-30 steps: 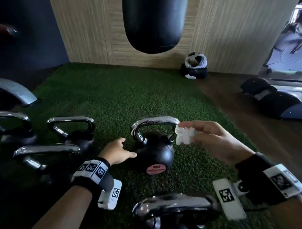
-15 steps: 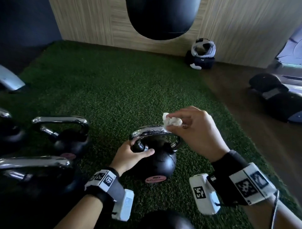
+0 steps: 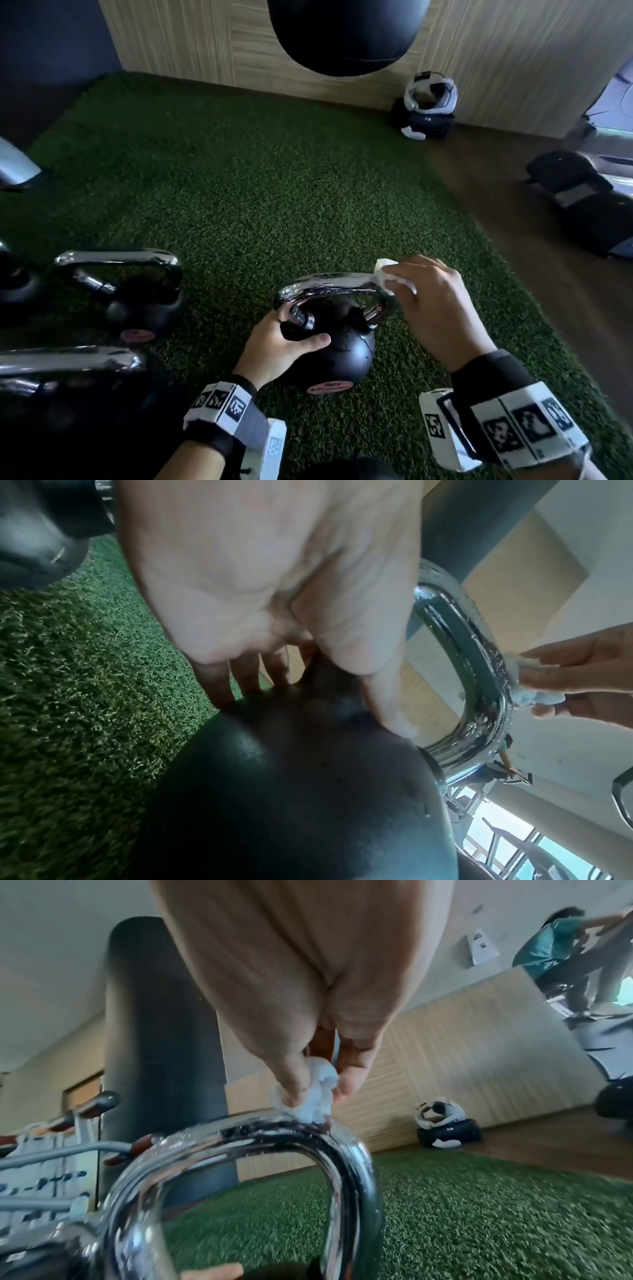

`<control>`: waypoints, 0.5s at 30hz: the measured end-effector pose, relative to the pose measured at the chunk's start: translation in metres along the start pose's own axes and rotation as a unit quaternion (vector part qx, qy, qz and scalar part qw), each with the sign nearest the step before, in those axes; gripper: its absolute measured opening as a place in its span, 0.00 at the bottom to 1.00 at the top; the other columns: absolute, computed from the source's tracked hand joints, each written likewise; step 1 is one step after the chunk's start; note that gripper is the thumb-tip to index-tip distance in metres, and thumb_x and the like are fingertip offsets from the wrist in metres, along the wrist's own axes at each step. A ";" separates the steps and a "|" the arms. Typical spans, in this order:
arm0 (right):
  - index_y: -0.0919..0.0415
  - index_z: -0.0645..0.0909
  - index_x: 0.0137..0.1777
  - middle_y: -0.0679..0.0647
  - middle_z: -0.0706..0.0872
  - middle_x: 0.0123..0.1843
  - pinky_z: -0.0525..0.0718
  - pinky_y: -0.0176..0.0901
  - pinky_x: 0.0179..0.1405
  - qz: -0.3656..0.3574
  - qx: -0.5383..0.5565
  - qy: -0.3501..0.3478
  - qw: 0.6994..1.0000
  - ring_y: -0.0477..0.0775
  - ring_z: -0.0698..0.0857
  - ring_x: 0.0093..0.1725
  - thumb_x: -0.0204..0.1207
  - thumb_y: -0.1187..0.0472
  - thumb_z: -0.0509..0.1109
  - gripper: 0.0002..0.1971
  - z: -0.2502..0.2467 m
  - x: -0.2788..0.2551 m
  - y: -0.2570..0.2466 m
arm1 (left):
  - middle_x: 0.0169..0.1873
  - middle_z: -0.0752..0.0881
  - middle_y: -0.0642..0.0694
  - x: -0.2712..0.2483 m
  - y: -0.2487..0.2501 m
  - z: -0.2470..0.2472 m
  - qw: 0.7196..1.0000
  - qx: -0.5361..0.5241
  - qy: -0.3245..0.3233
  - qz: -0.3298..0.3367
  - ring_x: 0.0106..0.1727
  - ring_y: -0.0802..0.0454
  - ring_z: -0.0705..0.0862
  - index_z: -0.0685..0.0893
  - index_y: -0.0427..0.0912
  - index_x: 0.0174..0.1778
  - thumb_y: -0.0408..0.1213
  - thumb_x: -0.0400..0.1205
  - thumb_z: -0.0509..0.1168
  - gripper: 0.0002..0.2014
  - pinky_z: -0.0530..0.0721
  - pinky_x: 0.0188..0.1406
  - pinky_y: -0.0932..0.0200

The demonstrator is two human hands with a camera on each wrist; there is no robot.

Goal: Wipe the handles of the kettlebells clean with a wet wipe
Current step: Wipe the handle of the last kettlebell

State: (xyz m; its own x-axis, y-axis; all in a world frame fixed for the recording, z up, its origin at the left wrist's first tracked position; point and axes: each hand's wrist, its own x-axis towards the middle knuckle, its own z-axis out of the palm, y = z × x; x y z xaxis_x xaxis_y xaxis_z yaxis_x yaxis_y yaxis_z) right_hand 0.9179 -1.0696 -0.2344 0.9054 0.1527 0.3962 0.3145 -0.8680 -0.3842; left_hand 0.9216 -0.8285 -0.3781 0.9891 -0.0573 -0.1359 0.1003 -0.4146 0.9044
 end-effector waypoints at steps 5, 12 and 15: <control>0.62 0.92 0.60 0.51 0.91 0.53 0.79 0.28 0.56 -0.010 0.033 0.032 0.999 0.51 0.86 0.50 0.77 0.77 0.75 0.15 0.013 -0.009 -0.005 | 0.56 0.91 0.58 0.003 -0.003 0.003 0.999 -0.024 0.009 0.023 0.61 0.63 0.87 0.87 0.54 0.58 0.75 0.55 0.80 0.41 0.82 0.66 0.60; 0.56 0.92 0.64 0.53 0.95 0.56 0.76 0.27 0.38 0.195 0.105 -0.011 0.975 0.47 0.87 0.45 0.83 0.68 0.72 0.14 0.007 -0.008 0.020 | 0.53 0.91 0.63 -0.002 0.006 0.002 0.999 -0.028 0.001 0.023 0.56 0.73 0.85 0.86 0.61 0.56 0.69 0.59 0.81 0.32 0.76 0.55 0.78; 0.53 0.92 0.64 0.50 0.94 0.50 0.73 0.32 0.33 0.219 0.124 -0.009 0.968 0.39 0.82 0.35 0.83 0.66 0.73 0.14 0.009 -0.011 0.026 | 0.55 0.90 0.62 -0.003 0.006 0.000 0.999 -0.022 -0.006 0.026 0.58 0.72 0.86 0.83 0.67 0.55 0.62 0.64 0.83 0.26 0.77 0.58 0.75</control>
State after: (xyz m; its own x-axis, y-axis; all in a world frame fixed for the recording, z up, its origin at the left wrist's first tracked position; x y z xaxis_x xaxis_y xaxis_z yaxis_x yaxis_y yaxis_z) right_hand 0.9192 -1.0894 -0.2562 0.9714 -0.1944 0.1363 -0.0440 -0.7115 -0.7013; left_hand 0.9188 -0.8311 -0.3722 0.9917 -0.0884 -0.0930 0.0538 -0.3714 0.9269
